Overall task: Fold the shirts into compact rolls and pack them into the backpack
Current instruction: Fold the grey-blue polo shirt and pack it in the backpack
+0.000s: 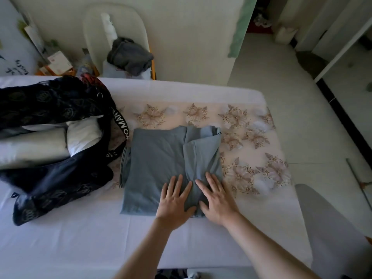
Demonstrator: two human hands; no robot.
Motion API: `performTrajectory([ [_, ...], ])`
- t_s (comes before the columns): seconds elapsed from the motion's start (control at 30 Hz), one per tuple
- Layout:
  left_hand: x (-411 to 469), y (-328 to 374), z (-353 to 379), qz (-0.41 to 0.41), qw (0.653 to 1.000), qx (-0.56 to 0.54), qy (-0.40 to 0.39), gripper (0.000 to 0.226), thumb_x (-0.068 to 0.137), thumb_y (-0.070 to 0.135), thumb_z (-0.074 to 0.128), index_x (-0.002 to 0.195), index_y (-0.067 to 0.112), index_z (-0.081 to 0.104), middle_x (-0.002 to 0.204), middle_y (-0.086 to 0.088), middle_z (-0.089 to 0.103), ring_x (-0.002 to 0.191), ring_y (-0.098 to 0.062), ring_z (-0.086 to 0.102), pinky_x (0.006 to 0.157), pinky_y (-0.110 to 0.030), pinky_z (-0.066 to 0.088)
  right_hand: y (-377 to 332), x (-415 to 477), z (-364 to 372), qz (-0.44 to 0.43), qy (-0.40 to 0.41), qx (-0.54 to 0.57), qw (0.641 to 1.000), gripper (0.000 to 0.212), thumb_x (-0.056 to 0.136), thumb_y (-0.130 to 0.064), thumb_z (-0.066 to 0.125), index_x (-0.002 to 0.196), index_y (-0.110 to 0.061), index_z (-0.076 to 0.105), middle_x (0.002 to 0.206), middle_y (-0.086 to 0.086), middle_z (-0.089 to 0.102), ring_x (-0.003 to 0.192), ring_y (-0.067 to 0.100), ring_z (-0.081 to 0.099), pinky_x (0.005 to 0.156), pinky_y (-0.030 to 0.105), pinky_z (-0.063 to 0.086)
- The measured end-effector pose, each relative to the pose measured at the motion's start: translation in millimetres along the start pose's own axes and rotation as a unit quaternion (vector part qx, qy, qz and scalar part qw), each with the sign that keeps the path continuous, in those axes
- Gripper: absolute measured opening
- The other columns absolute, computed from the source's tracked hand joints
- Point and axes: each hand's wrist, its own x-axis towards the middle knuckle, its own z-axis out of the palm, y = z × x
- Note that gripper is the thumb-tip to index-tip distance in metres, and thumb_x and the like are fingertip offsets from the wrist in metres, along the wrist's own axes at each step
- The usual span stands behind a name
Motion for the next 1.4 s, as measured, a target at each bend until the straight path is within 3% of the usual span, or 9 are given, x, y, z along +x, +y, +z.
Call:
performTrajectory([
  [0.17,-19.8,18.3,-10.0,0.036,0.998,-0.006,-0.052,0.084,0.084,0.070,0.038,0.156,0.037,0.010,0.165,0.001,-0.002,0.151,-0.025,-0.003,0.120,-0.044,0.007,8.0,-29.7,-6.6,0.029,-0.011,-0.020,0.999,0.067,0.086,-0.059,0.038,0.149,-0.039,0.027,0.164,0.006,0.017,0.149,0.030,0.020,0.119,0.051,0.022],
  [0.3,-33.1,25.8,-17.6,0.036,0.990,-0.134,-0.031,0.071,0.084,0.062,0.037,0.149,0.034,0.035,0.152,0.008,0.038,0.139,-0.019,0.030,0.116,-0.038,0.026,5.9,-41.7,-13.5,0.036,0.075,-0.087,0.993,0.050,0.077,-0.061,0.046,0.115,-0.032,0.062,0.113,0.009,0.061,0.104,0.033,0.060,0.102,0.058,0.041],
  [0.4,-37.2,2.1,-28.7,-0.040,0.974,-0.201,0.093,0.054,0.085,0.042,0.034,0.130,0.024,0.059,0.117,0.003,0.064,0.110,-0.025,0.054,0.093,-0.040,0.047,-13.7,-25.7,-33.3,0.018,0.096,-0.112,0.989,0.042,0.081,-0.057,0.042,0.104,-0.029,0.064,0.099,0.005,0.059,0.096,0.030,0.058,0.094,0.051,0.042],
  [0.53,-41.9,-56.2,-44.7,-0.201,0.936,-0.188,0.220,0.036,0.084,0.023,0.039,0.107,0.012,0.065,0.100,-0.013,0.062,0.091,-0.038,0.054,0.079,-0.045,0.048,-64.2,21.1,-54.9,-0.084,0.086,-0.057,0.991,0.029,0.087,-0.039,0.046,0.111,-0.026,0.057,0.109,0.003,0.053,0.101,0.027,0.055,0.086,0.041,0.045],
  [0.77,-54.8,-109.4,-49.7,-0.345,0.921,-0.163,0.082,0.061,0.085,0.039,0.065,0.135,0.013,0.043,0.132,-0.010,0.048,0.121,-0.033,0.043,0.096,-0.042,0.041,-164.7,108.7,-69.9,-0.168,-0.023,0.058,0.984,0.037,0.101,-0.014,0.040,0.134,-0.025,0.052,0.141,-0.002,0.045,0.114,0.032,0.056,0.090,0.041,0.048],
  [0.97,-59.2,-117.5,-46.7,-0.341,0.917,-0.182,0.100,0.054,0.081,0.036,0.070,0.129,0.023,0.050,0.128,-0.005,0.049,0.119,-0.030,0.042,0.096,-0.039,0.040,-209.0,157.5,-69.2,-0.146,-0.093,-0.065,0.983,0.082,0.087,0.003,0.053,0.155,-0.027,0.020,0.139,0.010,0.040,0.112,0.038,0.059,0.082,0.043,0.051],
  [1.13,-59.5,-126.6,-46.4,-0.351,0.904,-0.225,0.092,0.062,0.079,0.041,0.067,0.132,0.019,0.047,0.130,-0.006,0.049,0.121,-0.032,0.041,0.098,-0.039,0.038,-216.8,178.7,-77.4,-0.146,-0.104,-0.001,0.984,0.039,0.087,-0.010,0.053,0.120,-0.029,0.064,0.128,-0.001,0.059,0.113,0.026,0.059,0.088,0.031,0.051],
  [1.27,-52.6,-139.0,-53.0,-0.329,0.901,-0.272,0.079,0.032,0.076,0.037,0.062,0.097,0.013,0.062,0.107,-0.010,0.061,0.107,-0.034,0.051,0.087,-0.036,0.042,-220.4,177.5,-94.3,-0.133,-0.073,0.187,0.971,0.030,0.079,-0.006,0.049,0.078,-0.033,0.061,0.094,-0.009,0.064,0.089,0.020,0.060,0.074,0.032,0.051],
  [1.4,-57.4,-146.7,-63.5,-0.352,0.849,-0.386,0.084,0.014,0.088,0.025,0.052,0.080,0.015,0.047,0.078,-0.005,0.061,0.077,-0.030,0.055,0.064,-0.037,0.042,-212.7,178.1,-95.9,-0.091,-0.008,0.273,0.958,0.035,0.078,0.006,0.048,0.083,-0.027,0.059,0.082,-0.010,0.058,0.078,0.017,0.054,0.061,0.027,0.038],
])
